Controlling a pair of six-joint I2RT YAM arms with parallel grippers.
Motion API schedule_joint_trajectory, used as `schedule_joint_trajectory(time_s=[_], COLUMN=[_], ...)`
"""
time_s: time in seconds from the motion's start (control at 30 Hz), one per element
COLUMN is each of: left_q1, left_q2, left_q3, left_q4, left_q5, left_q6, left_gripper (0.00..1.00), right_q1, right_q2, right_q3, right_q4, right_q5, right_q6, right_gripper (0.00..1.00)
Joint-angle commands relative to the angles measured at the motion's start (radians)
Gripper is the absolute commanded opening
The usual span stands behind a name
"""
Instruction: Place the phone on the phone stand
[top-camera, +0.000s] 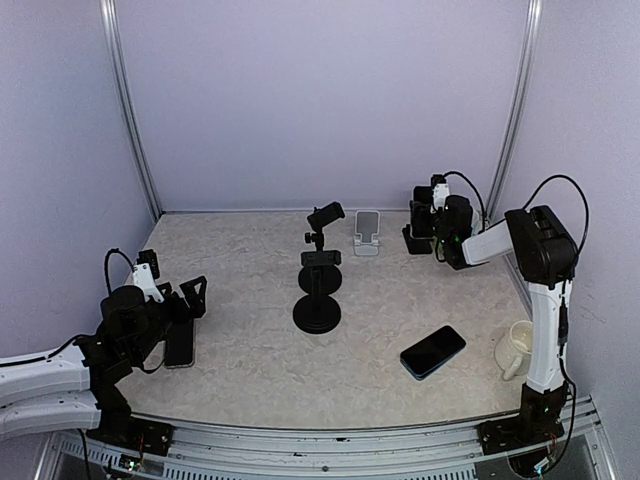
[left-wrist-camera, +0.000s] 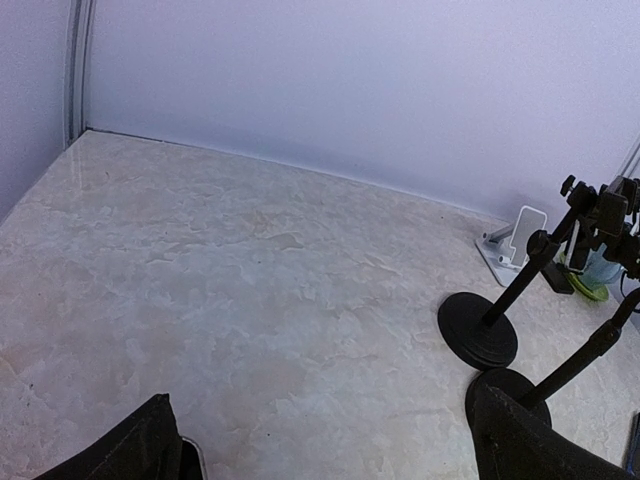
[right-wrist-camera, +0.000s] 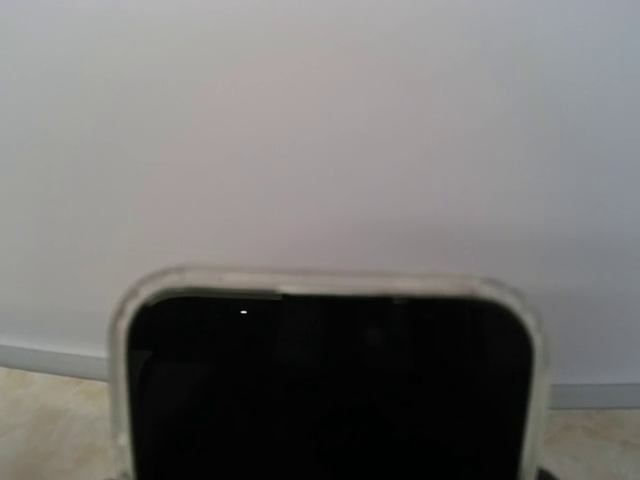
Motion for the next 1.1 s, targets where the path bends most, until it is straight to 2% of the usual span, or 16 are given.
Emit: schedule_joint_trajectory(time_s=[0.0, 0.27, 1.07], left_q1=[0.007, 0.007, 0.009], left_q2=[-0.007, -0.008, -0.009], left_q3=[-0.015, -0.015, -0.015], left_q4=[0.024, 0.026, 0.028], left_q5=[0.006, 0.006, 0.013], left_q6=[-0.005, -0.005, -0.005], left_gripper=[0.99, 0.99, 0.99], right_q1=[-0.017, -0.018, -0.017], right_q2=[-0.022, 0.003, -0.008], right_q3=[0.034, 0.063, 0.002], right_q4=[0.038, 0.020, 0.029], right_q5=[-0.011, -0.014, -0.019], right_q6=[-0.012, -0.018, -0.013], right_gripper=[0.21, 0.21, 0.23])
